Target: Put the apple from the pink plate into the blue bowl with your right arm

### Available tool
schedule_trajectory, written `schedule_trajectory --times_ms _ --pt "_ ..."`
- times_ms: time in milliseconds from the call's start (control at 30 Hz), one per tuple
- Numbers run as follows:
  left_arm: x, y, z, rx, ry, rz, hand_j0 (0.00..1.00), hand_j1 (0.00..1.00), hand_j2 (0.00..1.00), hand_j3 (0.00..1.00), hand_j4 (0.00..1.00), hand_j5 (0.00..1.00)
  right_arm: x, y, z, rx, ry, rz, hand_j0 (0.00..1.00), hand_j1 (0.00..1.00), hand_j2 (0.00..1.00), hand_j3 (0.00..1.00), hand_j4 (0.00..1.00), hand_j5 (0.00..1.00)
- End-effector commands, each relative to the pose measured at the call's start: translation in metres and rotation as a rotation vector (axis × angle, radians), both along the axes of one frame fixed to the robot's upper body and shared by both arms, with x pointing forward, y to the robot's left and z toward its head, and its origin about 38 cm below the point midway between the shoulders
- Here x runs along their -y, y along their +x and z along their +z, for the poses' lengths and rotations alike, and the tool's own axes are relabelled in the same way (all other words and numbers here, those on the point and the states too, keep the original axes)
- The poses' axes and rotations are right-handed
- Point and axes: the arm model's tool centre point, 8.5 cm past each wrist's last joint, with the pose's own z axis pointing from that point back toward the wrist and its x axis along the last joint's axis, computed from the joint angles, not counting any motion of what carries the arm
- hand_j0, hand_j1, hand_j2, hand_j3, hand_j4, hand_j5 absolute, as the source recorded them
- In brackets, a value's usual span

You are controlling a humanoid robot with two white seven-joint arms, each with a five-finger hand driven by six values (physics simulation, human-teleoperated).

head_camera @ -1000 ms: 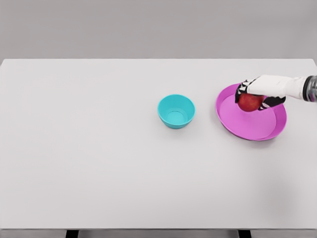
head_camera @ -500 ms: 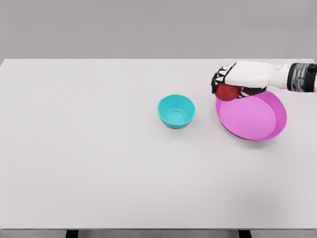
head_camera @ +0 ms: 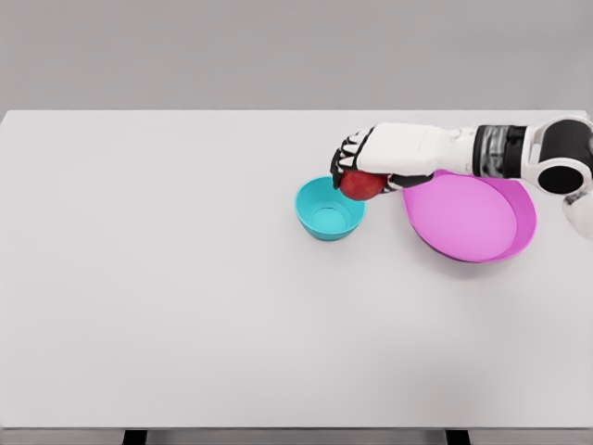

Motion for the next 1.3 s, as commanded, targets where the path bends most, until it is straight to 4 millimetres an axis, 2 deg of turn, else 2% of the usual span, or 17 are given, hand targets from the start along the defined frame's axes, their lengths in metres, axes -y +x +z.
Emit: schedule_trajectory --times_ms 0,233,367,500,533,567,833,967,1033,1100,1167,1233,1267 --pt "0.0 0.0 0.0 0.0 0.0 0.0 1.0 1.0 1.0 1.0 1.0 1.0 -0.014 -0.002 -0.006 -0.019 0.014 0.025 0.45 0.45 0.45 0.45 0.45 0.45" --pt "0.0 0.0 0.0 0.0 0.0 0.0 1.0 1.0 1.0 1.0 1.0 1.0 -0.037 -0.003 -0.009 -0.018 -0.014 0.076 0.46 0.46 0.46 0.46 0.46 0.46" --pt "0.0 0.0 0.0 0.0 0.0 0.0 1.0 1.0 1.0 1.0 1.0 1.0 -0.029 0.007 -0.017 -0.033 -0.034 0.034 0.46 0.46 0.46 0.46 0.46 0.46" --pt "0.0 0.0 0.0 0.001 0.0 0.0 1.0 1.0 1.0 1.0 1.0 1.0 -0.029 0.008 -0.018 -0.036 -0.034 0.034 0.47 0.47 0.47 0.47 0.47 0.47" --pt "0.0 0.0 0.0 0.0 0.0 0.0 1.0 1.0 1.0 1.0 1.0 1.0 -0.03 0.008 -0.019 -0.038 -0.036 0.036 0.5 0.5 0.5 0.5 0.5 0.5" --pt "0.0 0.0 0.0 0.0 0.0 0.0 1.0 1.0 1.0 1.0 1.0 1.0 -0.03 0.008 -0.019 -0.037 -0.036 0.036 0.98 0.98 0.98 0.98 0.98 0.98" --pt "0.0 0.0 0.0 0.0 0.0 0.0 1.0 1.0 1.0 1.0 1.0 1.0 -0.032 0.007 -0.018 -0.034 -0.039 0.044 1.0 1.0 1.0 1.0 1.0 1.0" --pt "0.0 0.0 0.0 0.0 0.0 0.0 1.0 1.0 1.0 1.0 1.0 1.0 -0.029 0.011 0.003 0.008 -0.031 0.042 1.0 1.0 1.0 1.0 1.0 1.0" --pt "0.0 0.0 0.0 0.0 0.0 0.0 1.0 1.0 1.0 1.0 1.0 1.0 -0.016 0.012 0.026 0.058 0.01 0.014 1.0 1.0 1.0 1.0 1.0 1.0" --pt "0.0 0.0 0.0 0.0 0.0 0.0 1.0 1.0 1.0 1.0 1.0 1.0 0.014 0.009 0.046 0.106 0.037 -0.041 1.0 1.0 1.0 1.0 1.0 1.0" --pt "0.0 0.0 0.0 0.0 0.0 0.0 1.0 1.0 1.0 1.0 1.0 1.0 0.049 0.009 0.05 0.116 0.104 -0.134 1.0 1.0 1.0 1.0 1.0 1.0" --pt "0.0 0.0 0.0 0.0 0.0 0.0 1.0 1.0 1.0 1.0 1.0 1.0 0.099 0.001 0.053 0.105 0.202 -0.247 1.0 1.0 1.0 1.0 1.0 1.0" --pt "0.0 0.0 0.0 0.0 0.0 0.0 1.0 1.0 1.0 1.0 1.0 1.0 0.113 -0.002 0.055 0.107 0.232 -0.275 1.0 1.0 1.0 1.0 1.0 1.0"
